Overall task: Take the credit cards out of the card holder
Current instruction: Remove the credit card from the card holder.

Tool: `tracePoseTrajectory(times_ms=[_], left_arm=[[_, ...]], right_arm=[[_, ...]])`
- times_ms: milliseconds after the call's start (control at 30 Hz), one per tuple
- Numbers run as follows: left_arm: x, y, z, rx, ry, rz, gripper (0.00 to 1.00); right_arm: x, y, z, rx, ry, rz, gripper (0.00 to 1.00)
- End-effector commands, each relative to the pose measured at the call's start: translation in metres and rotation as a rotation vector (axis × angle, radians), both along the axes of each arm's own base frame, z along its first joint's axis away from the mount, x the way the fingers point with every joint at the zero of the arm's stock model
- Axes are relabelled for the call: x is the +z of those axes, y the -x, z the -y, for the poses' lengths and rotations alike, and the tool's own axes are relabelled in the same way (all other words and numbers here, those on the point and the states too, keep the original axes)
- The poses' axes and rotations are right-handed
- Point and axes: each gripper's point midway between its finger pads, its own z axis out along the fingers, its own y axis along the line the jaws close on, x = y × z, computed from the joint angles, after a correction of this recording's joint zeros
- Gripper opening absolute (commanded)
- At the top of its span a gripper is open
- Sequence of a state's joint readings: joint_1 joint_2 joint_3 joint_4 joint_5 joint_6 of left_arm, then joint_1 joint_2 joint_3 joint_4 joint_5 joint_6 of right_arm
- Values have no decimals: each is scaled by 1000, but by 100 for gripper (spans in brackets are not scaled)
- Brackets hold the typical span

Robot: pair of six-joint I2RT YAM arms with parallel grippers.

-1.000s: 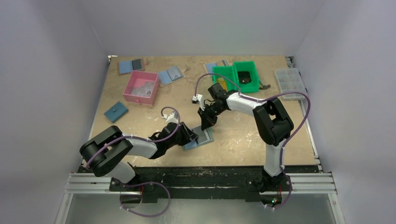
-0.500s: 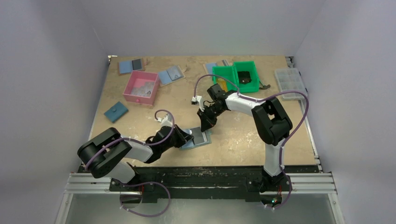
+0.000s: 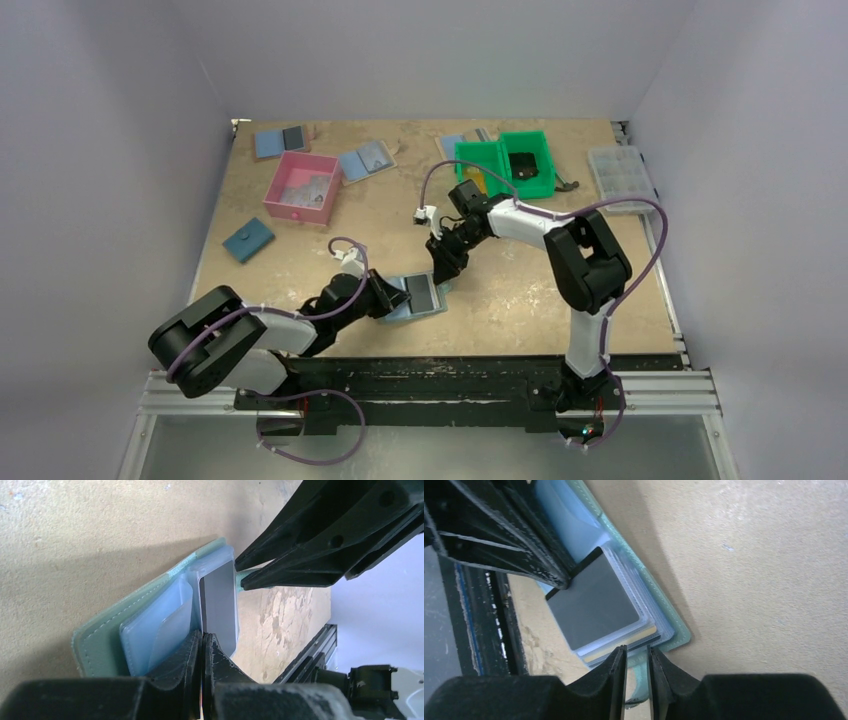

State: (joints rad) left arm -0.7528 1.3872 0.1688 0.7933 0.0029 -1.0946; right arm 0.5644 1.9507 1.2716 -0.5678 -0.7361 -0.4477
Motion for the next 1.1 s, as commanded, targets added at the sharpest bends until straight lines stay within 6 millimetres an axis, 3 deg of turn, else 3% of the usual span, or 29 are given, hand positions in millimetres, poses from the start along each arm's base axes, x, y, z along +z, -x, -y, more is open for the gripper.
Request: tracePoseTrajectory(times_ms=[0, 133, 300, 433, 667, 1067], left_arm=[[21, 0, 4, -83, -5, 149, 0], [22, 1, 5, -122, -37, 202, 0], [21, 1, 7, -164, -71, 234, 0], [17, 0, 8, -163, -76, 229, 0], [8, -3, 11, -138, -57, 182, 0], [-9, -6, 8, -88, -27, 83, 1]], right_arm=[[42, 7, -9, 66, -143, 47, 30], [56, 10, -9, 90, -197, 51, 38], [52, 16, -9, 101, -209, 4, 47], [43, 18, -12, 84, -192, -32, 45], [16, 12, -9, 20, -100, -59, 34], [-2, 14, -8, -1, -47, -99, 32]])
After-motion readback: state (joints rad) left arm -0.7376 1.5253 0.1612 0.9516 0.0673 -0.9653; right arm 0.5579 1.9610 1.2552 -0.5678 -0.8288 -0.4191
